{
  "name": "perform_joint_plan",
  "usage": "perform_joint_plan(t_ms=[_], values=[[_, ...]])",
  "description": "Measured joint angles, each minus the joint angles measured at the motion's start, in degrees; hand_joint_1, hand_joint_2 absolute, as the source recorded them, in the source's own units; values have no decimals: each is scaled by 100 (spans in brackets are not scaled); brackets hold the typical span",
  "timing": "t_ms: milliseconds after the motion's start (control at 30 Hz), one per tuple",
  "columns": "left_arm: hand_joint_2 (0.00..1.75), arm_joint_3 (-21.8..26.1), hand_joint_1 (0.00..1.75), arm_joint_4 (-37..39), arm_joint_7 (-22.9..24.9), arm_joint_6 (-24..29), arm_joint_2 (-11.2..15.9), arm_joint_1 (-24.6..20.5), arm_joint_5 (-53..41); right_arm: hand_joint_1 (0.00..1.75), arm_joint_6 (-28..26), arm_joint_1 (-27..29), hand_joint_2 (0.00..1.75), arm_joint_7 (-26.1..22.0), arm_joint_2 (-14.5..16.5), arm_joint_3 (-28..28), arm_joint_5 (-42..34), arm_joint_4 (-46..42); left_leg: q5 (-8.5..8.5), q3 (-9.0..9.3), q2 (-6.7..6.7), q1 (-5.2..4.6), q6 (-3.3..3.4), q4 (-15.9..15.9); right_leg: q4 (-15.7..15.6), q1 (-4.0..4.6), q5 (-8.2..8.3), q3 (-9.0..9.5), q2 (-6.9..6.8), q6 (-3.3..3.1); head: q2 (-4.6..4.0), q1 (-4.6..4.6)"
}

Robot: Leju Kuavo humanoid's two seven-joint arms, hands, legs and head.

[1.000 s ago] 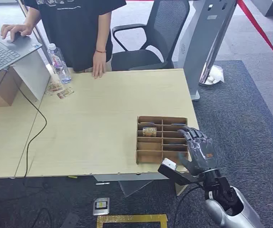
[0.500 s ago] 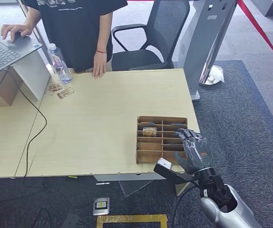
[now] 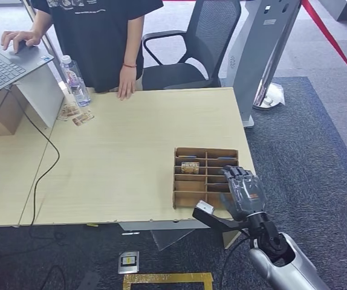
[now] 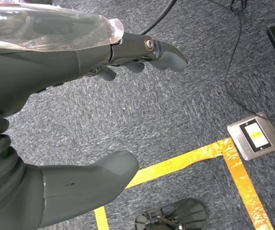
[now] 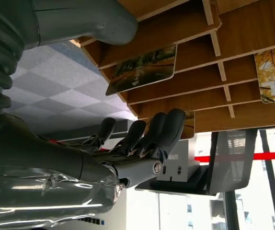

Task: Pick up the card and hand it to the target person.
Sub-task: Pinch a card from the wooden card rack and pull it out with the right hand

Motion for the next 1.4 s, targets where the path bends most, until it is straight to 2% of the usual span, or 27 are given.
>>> perform_joint_plan(t_ms=[133,267,333,467,533,833,1033,1400], values=[[175,0,0,0,1,0,0,0,0,67,-48,-25,175,11,28,-2,43,141,0,0,0,0,0,0,0,0,0,0,0,0,0,0],[175,0,0,0,0,0,0,-1,-1,80,-69,-71,175,-3,53,-18,115,271,0,0,0,0,0,0,0,0,0,0,0,0,0,0],[175,0,0,0,1,0,0,-1,-1,98,-75,-91,175,-8,63,-23,162,330,0,0,0,0,0,0,0,0,0,0,0,0,0,0],[175,0,0,0,0,0,0,-1,14,150,-107,-136,175,-6,84,-27,224,452,0,0,0,0,0,0,0,0,0,0,0,0,0,0],[175,0,0,0,0,0,0,0,20,161,-141,-179,175,6,98,-32,239,514,0,0,0,0,0,0,0,0,0,0,0,0,0,0],[175,0,0,0,22,-2,-15,3,33,168,-240,-266,175,14,133,-80,318,683,0,1,0,0,0,0,0,0,0,0,1,0,0,0],[175,0,0,0,33,-44,-23,4,-4,166,-221,-266,175,58,138,-123,443,682,0,1,0,0,0,0,0,-1,0,0,0,0,0,0],[175,0,0,0,22,-69,-16,6,-19,175,210,-265,175,-157,83,-359,247,243,0,2,1,-1,0,2,0,-2,1,-1,1,1,0,0]])
